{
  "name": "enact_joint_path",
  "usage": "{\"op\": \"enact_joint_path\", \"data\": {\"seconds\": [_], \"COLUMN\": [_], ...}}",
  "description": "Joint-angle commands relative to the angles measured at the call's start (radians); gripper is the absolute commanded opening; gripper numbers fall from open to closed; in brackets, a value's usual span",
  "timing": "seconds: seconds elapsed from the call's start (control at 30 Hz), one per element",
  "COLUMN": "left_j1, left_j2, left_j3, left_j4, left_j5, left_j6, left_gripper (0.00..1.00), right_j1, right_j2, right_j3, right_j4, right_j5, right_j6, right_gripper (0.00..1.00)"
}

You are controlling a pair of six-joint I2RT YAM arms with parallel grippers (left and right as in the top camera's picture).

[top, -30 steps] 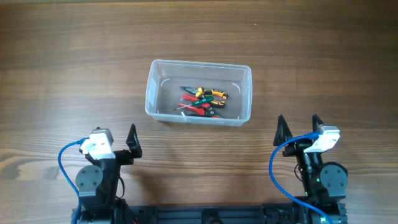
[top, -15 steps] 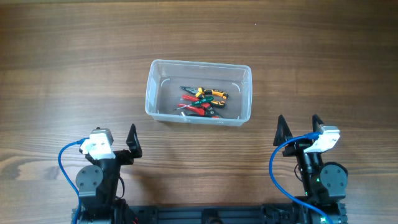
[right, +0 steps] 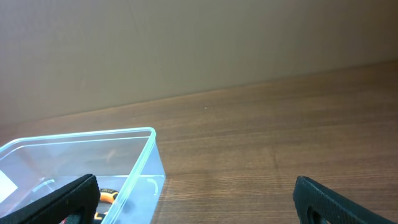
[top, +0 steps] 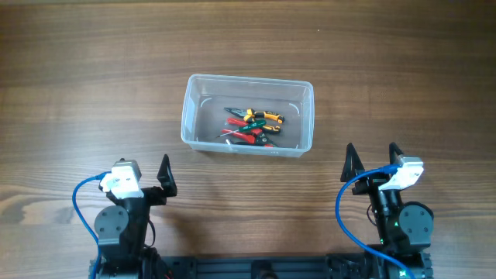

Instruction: Pack container

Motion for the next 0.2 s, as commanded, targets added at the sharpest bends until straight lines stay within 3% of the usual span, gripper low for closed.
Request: {"op": "enact_joint_path", "data": {"seconds": [0.0,0.17], "left_j1": [0.010,0.010], "left_j2": [-0.010,-0.010], "left_j3": [-0.007,-0.007], "left_j4": [0.001,0.001], "left_j5": [0.016,0.016], "left_j6": [0.016,0.016], "left_gripper": [1.00,1.00], "right_j1": [0.005,0.005], "right_j2": [-0.017,-0.017], "right_j3": [-0.004,-0.004], "right_j4": [0.010,0.010], "right_j5": [-0.015,-0.015], "right_j6": [0.011,0.011], "right_gripper": [1.00,1.00]}}
